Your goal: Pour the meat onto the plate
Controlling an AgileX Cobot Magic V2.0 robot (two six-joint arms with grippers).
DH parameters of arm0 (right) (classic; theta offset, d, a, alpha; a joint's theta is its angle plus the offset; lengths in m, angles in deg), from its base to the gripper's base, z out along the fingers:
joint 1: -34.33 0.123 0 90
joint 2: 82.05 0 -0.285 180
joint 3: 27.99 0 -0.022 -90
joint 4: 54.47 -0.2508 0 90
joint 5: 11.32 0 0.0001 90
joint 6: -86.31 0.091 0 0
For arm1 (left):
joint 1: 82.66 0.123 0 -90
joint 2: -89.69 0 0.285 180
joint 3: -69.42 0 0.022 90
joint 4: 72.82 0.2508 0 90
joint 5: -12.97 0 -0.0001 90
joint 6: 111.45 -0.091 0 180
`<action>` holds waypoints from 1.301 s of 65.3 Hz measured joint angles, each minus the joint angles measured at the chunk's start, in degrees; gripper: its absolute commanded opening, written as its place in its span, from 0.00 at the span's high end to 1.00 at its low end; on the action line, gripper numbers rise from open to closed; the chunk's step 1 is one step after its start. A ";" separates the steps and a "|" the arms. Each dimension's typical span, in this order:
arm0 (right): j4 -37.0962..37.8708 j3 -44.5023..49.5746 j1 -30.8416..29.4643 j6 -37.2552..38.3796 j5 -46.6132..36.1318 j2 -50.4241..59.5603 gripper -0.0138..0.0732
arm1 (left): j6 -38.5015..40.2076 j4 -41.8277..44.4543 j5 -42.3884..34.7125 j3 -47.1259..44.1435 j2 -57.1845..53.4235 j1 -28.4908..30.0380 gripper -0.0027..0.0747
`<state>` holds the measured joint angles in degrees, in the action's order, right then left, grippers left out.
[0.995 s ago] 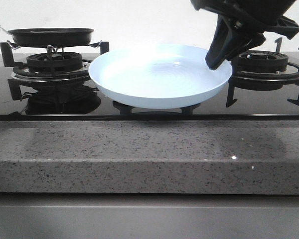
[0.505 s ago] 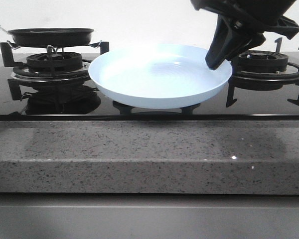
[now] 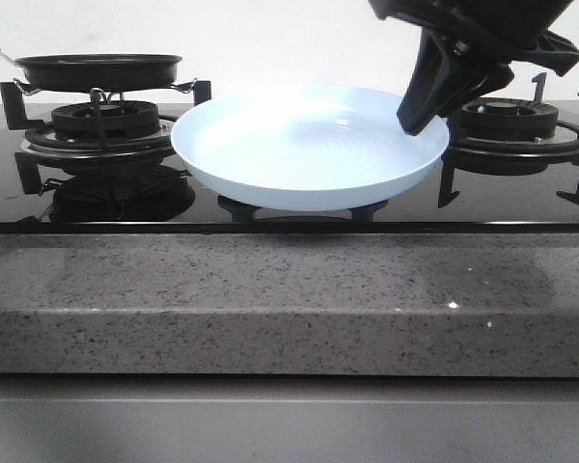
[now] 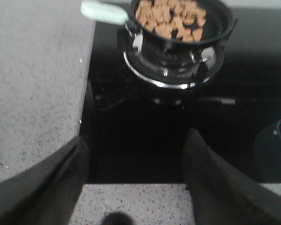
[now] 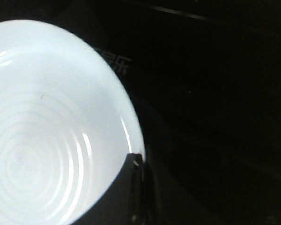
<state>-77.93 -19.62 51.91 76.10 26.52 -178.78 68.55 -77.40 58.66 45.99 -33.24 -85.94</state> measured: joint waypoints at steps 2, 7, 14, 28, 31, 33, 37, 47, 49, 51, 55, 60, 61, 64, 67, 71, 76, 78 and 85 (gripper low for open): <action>0.00 0.00 0.00 0.00 0.00 0.00 0.92 | 0.00 0.00 0.87 1.19 1.71 0.15 0.22; -0.05 0.00 0.00 0.00 0.00 0.00 0.92 | 0.00 -0.75 2.26 3.55 6.99 1.02 0.22; -0.05 0.00 0.00 0.00 0.00 0.00 0.92 | -1.85 -3.80 2.51 5.85 12.06 3.51 0.23; -0.05 0.00 0.00 0.00 0.00 0.00 0.92 | -14.93 -25.20 1.58 10.14 21.26 12.99 0.23; -0.05 0.00 0.00 0.00 0.00 0.00 0.92 | -18.00 -29.58 1.32 10.74 22.94 14.52 0.23; -0.05 0.00 0.00 0.00 0.00 0.00 0.92 | -19.90 -33.86 0.97 10.98 24.04 15.96 0.23; -0.05 0.00 0.00 0.00 0.00 0.00 0.92 | -24.81 -41.82 0.48 11.94 26.88 18.46 0.23; -0.05 0.00 0.00 0.00 0.00 0.00 0.92 | -31.42 -54.08 -0.39 13.47 31.96 21.21 0.23; -0.05 0.00 0.00 0.00 0.00 0.00 0.92 | -32.21 -55.55 -0.71 13.83 32.86 21.44 0.23; -0.05 0.00 0.00 0.00 0.00 0.00 0.92 | -32.95 -56.82 -1.02 14.41 33.79 21.43 0.23; -0.05 0.00 0.00 0.00 0.00 0.00 0.92 | -33.75 -59.20 -1.61 15.44 35.93 21.56 0.23; -0.05 0.00 0.00 0.00 0.00 0.00 0.92 | -34.16 -60.45 -1.83 16.73 38.43 21.56 0.23; -0.05 0.00 0.00 0.00 0.00 0.00 0.92 | -34.16 -60.58 -1.96 16.99 39.17 21.56 0.23; -0.05 0.00 0.00 0.00 0.00 0.00 0.92 | -34.29 -61.01 -2.08 17.83 40.63 21.56 0.23; -0.05 0.00 0.00 0.00 0.00 0.00 0.92 | -34.41 -61.38 -2.33 18.74 42.08 21.56 0.23; -0.05 0.00 0.00 0.00 0.00 0.00 0.92 | -34.41 -62.12 -2.44 19.65 44.14 21.56 0.23; -0.05 0.00 0.00 0.00 0.00 0.00 0.92 | -34.52 -63.91 -2.55 20.75 46.70 21.56 0.23; -0.05 0.00 0.00 0.00 0.00 0.00 0.92 | -34.52 -64.64 -2.55 21.08 47.52 21.56 0.23; -0.05 0.00 0.00 0.00 0.00 0.00 0.92 | -35.46 -68.12 -2.23 22.34 50.44 21.56 0.23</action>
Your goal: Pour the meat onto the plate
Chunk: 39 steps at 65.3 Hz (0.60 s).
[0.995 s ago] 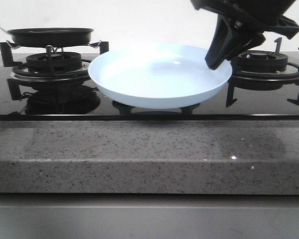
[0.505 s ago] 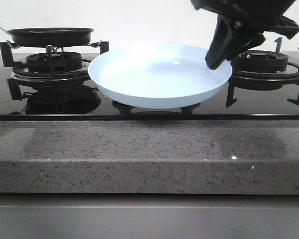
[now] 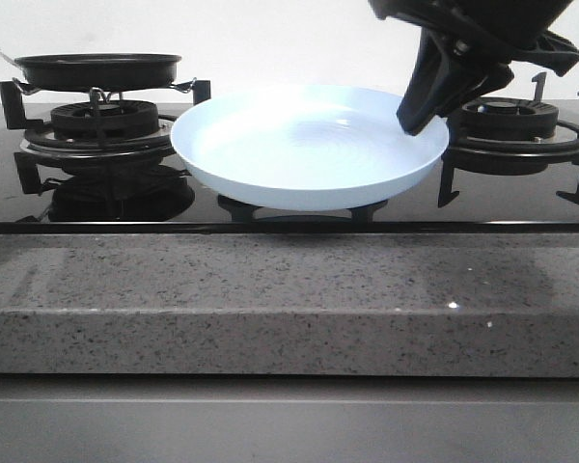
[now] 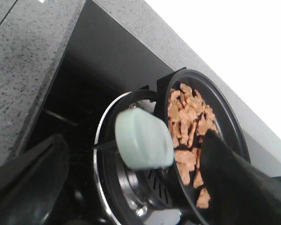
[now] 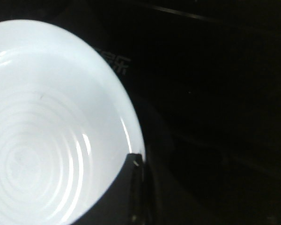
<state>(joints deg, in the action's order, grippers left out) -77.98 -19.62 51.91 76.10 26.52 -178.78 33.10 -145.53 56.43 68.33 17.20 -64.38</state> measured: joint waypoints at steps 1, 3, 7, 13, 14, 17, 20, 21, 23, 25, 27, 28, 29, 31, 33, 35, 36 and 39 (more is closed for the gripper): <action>0.00 0.00 0.00 0.00 0.00 0.00 0.92 | -0.30 -0.68 0.18 0.19 0.34 0.00 0.23; 0.00 0.00 0.00 0.00 0.00 0.00 0.92 | -0.93 -2.19 0.51 0.48 1.08 0.00 0.23; 0.00 0.00 0.00 0.00 0.00 0.00 0.92 | -2.29 -5.31 0.94 0.88 2.29 0.00 0.23; 0.00 0.00 0.00 0.00 0.00 0.00 0.92 | -3.46 -9.52 1.14 1.46 3.87 0.00 0.23; -0.10 0.00 0.00 0.00 0.00 0.00 0.92 | -3.56 -10.05 1.34 1.47 4.02 0.00 0.23; -0.09 0.00 0.00 0.00 0.00 0.00 0.92 | -3.97 -11.87 2.03 1.85 4.98 0.00 0.23; -0.09 0.00 0.00 0.00 0.00 0.00 0.92 | -4.21 -13.07 2.47 1.95 5.58 0.00 0.23; -0.09 0.00 0.00 0.00 0.00 0.00 0.92 | -4.27 -13.43 2.62 1.95 5.81 0.00 0.23; -0.09 0.00 0.00 0.00 0.00 0.00 0.92 | -4.36 -14.10 2.94 1.95 6.29 0.00 0.24; -0.09 0.00 0.00 0.00 0.00 0.00 0.92 | -4.41 -14.47 3.07 1.99 6.64 0.00 0.24; -0.09 0.00 0.00 0.00 0.00 0.00 0.92 | -4.51 -14.73 3.17 1.99 6.92 0.00 0.24; -0.09 0.00 0.00 0.00 0.00 0.00 0.92 | -4.50 -14.86 3.34 1.99 6.94 0.00 0.24; -0.09 0.00 0.00 0.00 0.00 0.00 0.92 | -4.50 -14.84 3.45 1.99 7.04 0.00 0.24; -0.09 0.00 0.00 0.00 0.00 0.00 0.92 | -4.50 -14.97 3.71 1.99 7.18 0.00 0.24; -0.09 0.00 0.00 0.00 0.00 0.00 0.92 | -4.61 -15.09 3.83 1.99 7.22 0.00 0.26; -0.09 0.00 0.00 0.00 0.00 0.00 0.92 | -4.61 -15.23 4.17 1.99 7.31 0.00 0.29; -0.09 0.00 0.00 0.00 0.00 0.00 0.92 | -4.61 -15.33 4.14 1.99 7.31 0.00 0.30; -0.09 0.00 0.00 0.00 0.00 0.00 0.92 | -4.70 -15.75 4.37 2.08 7.31 0.00 0.37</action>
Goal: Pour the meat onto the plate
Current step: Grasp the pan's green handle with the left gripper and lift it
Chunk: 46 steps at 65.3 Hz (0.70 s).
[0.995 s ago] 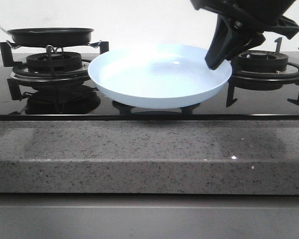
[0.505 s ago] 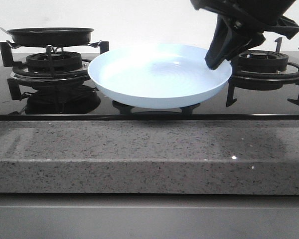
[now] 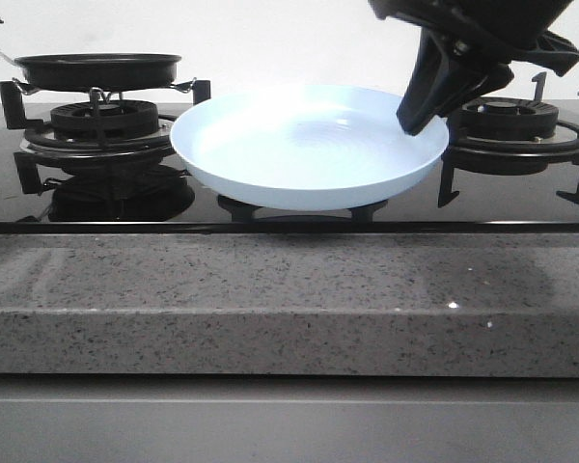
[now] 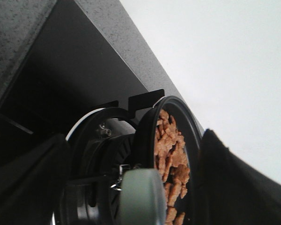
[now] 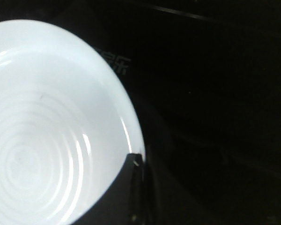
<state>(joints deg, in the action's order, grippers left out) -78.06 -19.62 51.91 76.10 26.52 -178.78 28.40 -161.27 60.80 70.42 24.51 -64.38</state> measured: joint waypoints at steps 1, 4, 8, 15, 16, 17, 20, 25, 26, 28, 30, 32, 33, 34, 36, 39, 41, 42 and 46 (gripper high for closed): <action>0.00 0.00 0.00 0.00 0.00 0.00 0.92 | 0.00 -0.10 0.07 0.00 0.00 0.00 0.38; 0.00 0.00 0.00 0.00 0.00 0.00 0.92 | -0.03 -0.56 0.16 0.00 0.00 0.00 0.44; 0.00 0.00 0.00 0.00 0.00 0.00 0.92 | -0.13 -0.83 0.23 0.00 0.00 0.00 0.52; 0.00 0.00 0.00 0.00 0.00 0.00 0.92 | -0.13 -0.87 0.23 0.00 0.00 0.00 0.64; 0.00 0.00 0.00 0.00 0.00 0.00 0.92 | -0.13 -0.87 0.23 0.00 0.00 0.00 0.66; 0.00 0.00 0.00 0.00 0.00 0.00 0.92 | -0.13 -0.87 0.23 0.00 0.00 0.00 0.67; 0.00 0.00 0.00 0.00 0.00 0.00 0.92 | -0.13 -0.97 0.23 0.00 0.00 0.00 0.73; 0.00 0.00 0.00 0.00 0.00 0.00 0.92 | -0.13 -1.11 0.29 0.00 0.00 0.00 0.82; 0.00 0.00 0.00 0.00 0.00 0.00 0.92 | -0.13 -1.11 0.29 0.00 0.00 0.00 0.84; 0.00 0.00 0.00 0.00 0.00 0.00 0.92 | -0.13 -1.15 0.29 0.00 0.00 0.00 0.88; 0.00 0.00 0.00 0.00 0.00 0.00 0.92 | -0.13 -1.50 0.55 0.00 0.00 0.00 0.91; 0.00 0.00 0.00 -0.10 0.00 0.00 0.92 | 0.00 -1.94 0.84 0.00 0.00 0.00 0.95; 0.00 0.00 0.00 -0.10 0.00 0.00 0.92 | 0.09 -2.15 0.96 0.11 0.00 0.00 0.97; 0.00 0.00 0.00 -0.10 0.00 0.00 0.92 | 0.26 -2.42 0.97 0.11 0.00 0.00 0.98; 0.00 0.00 0.00 -0.10 0.00 0.00 0.92 | 0.49 -2.77 1.26 0.11 0.00 0.00 0.99; 0.00 0.00 0.00 -0.10 0.00 0.00 0.92 | 0.61 -3.20 1.40 0.11 0.00 0.00 0.99; 0.00 0.00 0.00 -0.10 0.00 0.00 0.92 | 0.70 -3.34 1.46 0.11 0.00 0.00 0.99; 0.00 0.00 0.00 -0.10 0.00 0.00 0.92 | 0.70 -3.48 1.46 0.11 0.00 0.00 0.99; 0.00 0.00 0.00 -0.10 0.00 0.00 0.92 | 0.70 -3.97 1.80 0.11 0.00 0.00 0.99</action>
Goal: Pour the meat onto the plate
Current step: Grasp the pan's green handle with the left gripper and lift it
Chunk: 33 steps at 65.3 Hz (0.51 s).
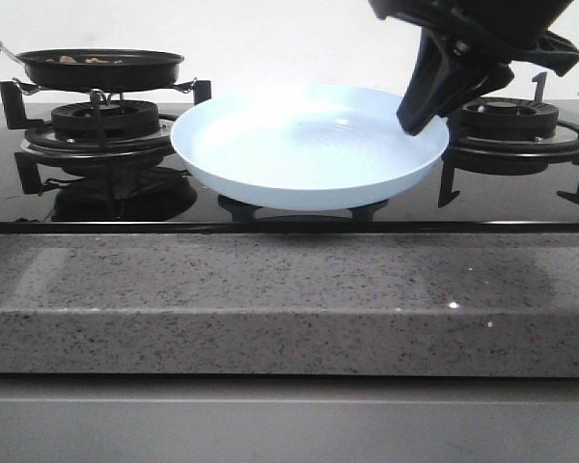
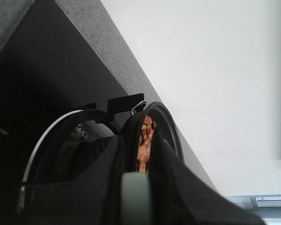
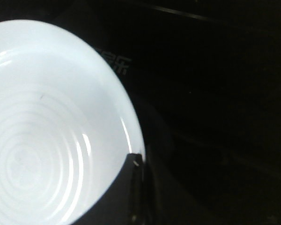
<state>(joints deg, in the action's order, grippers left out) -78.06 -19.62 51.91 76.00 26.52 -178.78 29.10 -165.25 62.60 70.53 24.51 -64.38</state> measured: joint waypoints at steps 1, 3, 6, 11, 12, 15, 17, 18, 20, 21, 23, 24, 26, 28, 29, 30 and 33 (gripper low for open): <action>0.00 0.00 0.00 0.00 0.00 0.00 0.92 | 0.00 -0.14 0.16 0.00 0.00 0.00 0.99; 0.00 0.00 0.00 0.00 0.00 0.00 0.92 | -0.40 -0.49 0.32 0.00 0.00 0.00 0.99; 0.00 0.00 0.00 0.00 0.00 0.00 0.92 | -1.16 -1.17 0.91 0.00 0.00 0.00 0.99; 0.00 0.00 0.00 0.00 0.00 0.00 0.92 | -2.52 -2.10 1.44 0.00 -0.25 0.00 0.99; 0.00 0.00 0.00 0.00 0.00 0.00 0.92 | -2.64 -2.10 1.55 0.00 -0.26 0.00 0.99; 0.00 0.00 0.00 0.00 0.00 0.00 0.92 | -3.09 -2.22 1.53 0.00 -0.92 0.00 0.99; 0.00 0.00 0.00 0.00 0.00 0.00 0.92 | -3.39 -2.22 1.53 0.00 -1.69 0.00 0.99; 0.00 0.00 0.00 0.00 0.00 0.00 0.92 | -3.49 -2.08 1.53 -0.14 -1.87 0.00 0.99; 0.00 0.00 0.00 0.00 0.00 0.00 0.92 | -3.99 -2.08 1.53 -0.48 -2.70 0.00 0.99; 0.00 0.00 0.00 0.00 0.00 0.00 0.92 | -4.21 -2.08 1.53 -0.60 -3.47 0.00 0.99; 0.00 0.00 0.00 0.00 0.00 0.00 0.92 | -4.79 -2.26 1.78 -1.17 -4.59 0.00 0.99; 0.00 0.00 0.00 0.00 0.00 0.00 0.92 | -5.11 -2.35 1.84 -1.48 -5.21 0.00 0.99; 0.00 0.00 0.00 0.00 0.00 0.00 0.92 | -5.92 -2.74 1.87 -2.22 -6.58 0.00 0.99; 0.00 0.00 0.00 0.00 0.00 0.00 0.92 | -6.38 -3.21 1.96 -3.10 -8.01 0.00 0.99; 0.00 0.00 0.00 0.00 0.00 0.00 0.92 | -6.74 -3.48 2.11 -3.60 -8.74 0.00 0.99; 0.00 0.00 0.00 0.00 0.00 0.00 0.92 | -7.28 -3.77 2.23 -4.09 -9.50 0.00 0.99; 0.00 0.00 0.00 0.00 0.00 0.00 0.92 | -8.35 -4.90 2.33 -6.01 -12.18 0.00 0.99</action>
<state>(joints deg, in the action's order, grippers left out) -78.06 -19.62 51.91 76.00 26.52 -178.78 20.75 -170.15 64.93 64.52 12.33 -64.38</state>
